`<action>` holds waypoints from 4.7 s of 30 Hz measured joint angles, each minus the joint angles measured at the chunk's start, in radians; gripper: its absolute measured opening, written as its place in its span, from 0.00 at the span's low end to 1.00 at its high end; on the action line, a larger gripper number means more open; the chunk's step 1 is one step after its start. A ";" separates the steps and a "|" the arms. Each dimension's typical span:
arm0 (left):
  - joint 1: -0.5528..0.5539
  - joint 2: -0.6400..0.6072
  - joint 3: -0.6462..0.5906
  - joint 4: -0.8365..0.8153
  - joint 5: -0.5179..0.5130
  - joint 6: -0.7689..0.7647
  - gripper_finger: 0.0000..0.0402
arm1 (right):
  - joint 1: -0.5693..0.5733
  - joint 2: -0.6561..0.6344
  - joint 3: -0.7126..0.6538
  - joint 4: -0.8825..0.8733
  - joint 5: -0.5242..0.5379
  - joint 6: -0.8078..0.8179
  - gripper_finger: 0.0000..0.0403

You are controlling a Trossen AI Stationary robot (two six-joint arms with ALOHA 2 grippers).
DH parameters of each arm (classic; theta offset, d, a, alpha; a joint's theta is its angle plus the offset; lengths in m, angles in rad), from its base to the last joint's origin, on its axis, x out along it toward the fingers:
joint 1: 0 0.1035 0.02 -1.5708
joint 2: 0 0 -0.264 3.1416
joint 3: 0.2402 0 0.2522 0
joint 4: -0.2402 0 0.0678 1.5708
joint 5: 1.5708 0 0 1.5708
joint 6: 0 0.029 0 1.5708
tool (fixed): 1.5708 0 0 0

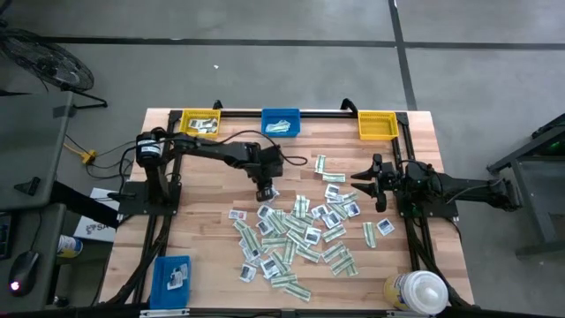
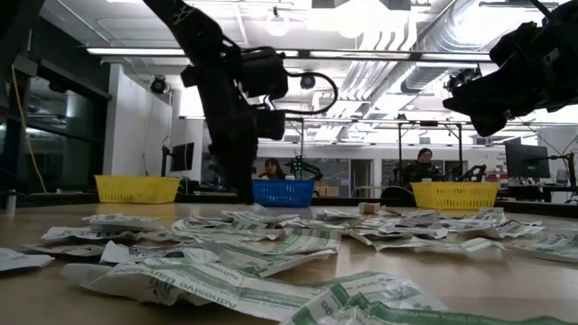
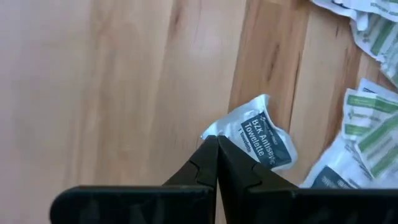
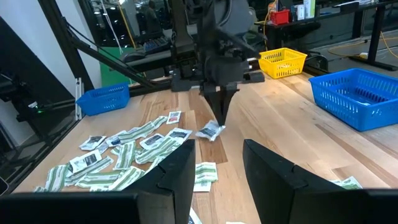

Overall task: Pick & Place First Aid Supplies
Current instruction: Put the gray towelette pack into the left yellow bin

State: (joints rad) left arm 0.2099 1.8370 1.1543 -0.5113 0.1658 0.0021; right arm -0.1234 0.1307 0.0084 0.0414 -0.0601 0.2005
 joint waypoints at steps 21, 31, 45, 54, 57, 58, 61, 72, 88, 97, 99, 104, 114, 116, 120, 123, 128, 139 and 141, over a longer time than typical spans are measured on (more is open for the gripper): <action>0.159 -0.032 0.128 -0.096 0.081 0.102 0.00 | 0.000 0.000 0.000 0.000 0.000 0.000 0.32; 0.298 -0.106 0.129 -0.039 0.081 0.142 0.00 | 0.000 0.000 0.000 0.000 0.000 0.000 0.32; 0.469 -0.123 0.130 0.157 -0.052 -0.010 0.00 | 0.000 0.000 0.000 0.000 0.000 0.000 0.32; 0.520 -0.046 0.141 0.238 -0.129 -0.106 0.00 | 0.000 0.000 0.000 0.000 0.000 0.000 0.32; 0.519 0.011 0.205 0.193 -0.098 -0.142 0.00 | 0.000 0.000 0.000 0.000 0.000 0.000 0.32; 0.517 0.034 0.236 0.184 -0.087 -0.151 0.00 | 0.000 0.000 0.000 0.000 0.000 0.000 0.32; 0.516 0.083 0.325 0.102 -0.083 -0.173 0.00 | 0.000 0.000 0.000 0.000 0.000 0.000 0.32; 0.516 0.161 0.403 0.008 -0.092 -0.288 0.02 | 0.000 0.000 0.000 0.000 0.000 0.000 0.32; 0.509 0.153 0.403 -0.047 -0.044 -0.138 0.26 | 0.000 0.000 0.000 0.000 0.000 0.000 0.32; 0.510 0.181 0.401 -0.046 0.144 0.113 0.25 | 0.000 0.000 0.000 0.000 0.000 0.000 0.32; 0.503 0.181 0.401 -0.039 0.167 0.168 0.25 | 0.000 0.000 0.000 0.000 0.000 0.000 0.32; 0.497 0.190 0.403 -0.044 0.093 0.258 0.28 | 0.000 0.000 0.000 0.000 0.000 0.000 0.32; 0.526 0.271 0.575 -0.184 0.112 0.305 0.49 | 0.000 0.000 0.000 0.000 0.000 0.000 0.32; 0.533 0.302 0.638 -0.247 0.120 0.344 0.49 | 0.000 0.000 0.000 0.000 0.000 0.000 0.32; 0.539 0.384 0.776 -0.389 0.132 0.371 0.45 | 0.000 0.000 0.000 0.000 0.000 0.000 0.32; 0.537 0.442 0.882 -0.473 0.136 0.228 0.42 | 0.000 0.000 0.000 0.000 0.000 0.000 0.32; 0.536 0.530 1.015 -0.582 0.137 -0.060 0.39 | 0.000 0.000 0.000 0.000 0.000 0.000 0.32; 0.536 0.588 1.046 -0.546 0.089 -0.337 0.39 | 0.000 0.000 0.000 0.000 0.000 0.000 0.32; 0.536 0.588 1.046 -0.528 0.072 -0.348 0.39 | 0.000 0.000 0.000 0.000 0.000 0.000 0.32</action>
State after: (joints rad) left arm 0.7456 2.4248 2.2005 -1.0391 0.2374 -0.3454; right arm -0.1235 0.1307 0.0086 0.0413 -0.0597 0.2005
